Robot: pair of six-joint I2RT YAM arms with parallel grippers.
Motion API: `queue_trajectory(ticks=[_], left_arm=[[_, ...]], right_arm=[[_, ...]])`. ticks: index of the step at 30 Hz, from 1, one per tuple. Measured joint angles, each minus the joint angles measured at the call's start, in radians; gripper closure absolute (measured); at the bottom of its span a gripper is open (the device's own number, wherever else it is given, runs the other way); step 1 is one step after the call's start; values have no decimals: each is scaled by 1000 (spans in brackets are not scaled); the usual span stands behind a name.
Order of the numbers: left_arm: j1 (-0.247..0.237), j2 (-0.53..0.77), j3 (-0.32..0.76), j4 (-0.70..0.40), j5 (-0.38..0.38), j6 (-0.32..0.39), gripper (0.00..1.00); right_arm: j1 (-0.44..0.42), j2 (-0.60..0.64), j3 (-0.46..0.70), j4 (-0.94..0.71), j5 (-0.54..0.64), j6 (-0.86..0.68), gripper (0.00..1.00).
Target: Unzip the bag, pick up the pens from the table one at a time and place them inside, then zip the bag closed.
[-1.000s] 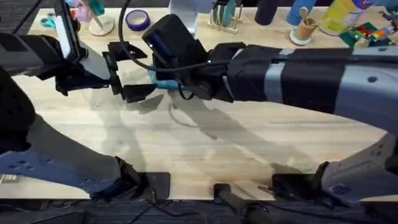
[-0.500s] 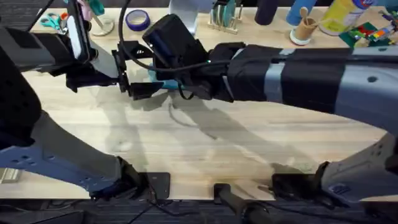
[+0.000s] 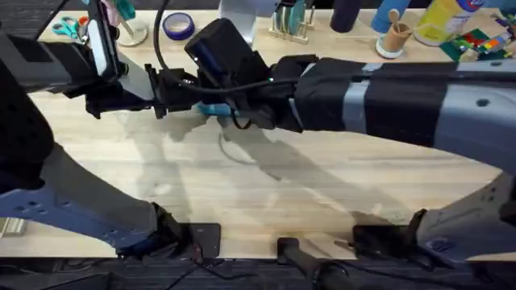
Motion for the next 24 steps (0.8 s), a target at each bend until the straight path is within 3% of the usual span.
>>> queue_trajectory(ticks=[24], left_arm=[[-10, 0, 0, 0, 0, 0, 957]], right_arm=[[-80, -12, 0, -85, -83, -23, 970]])
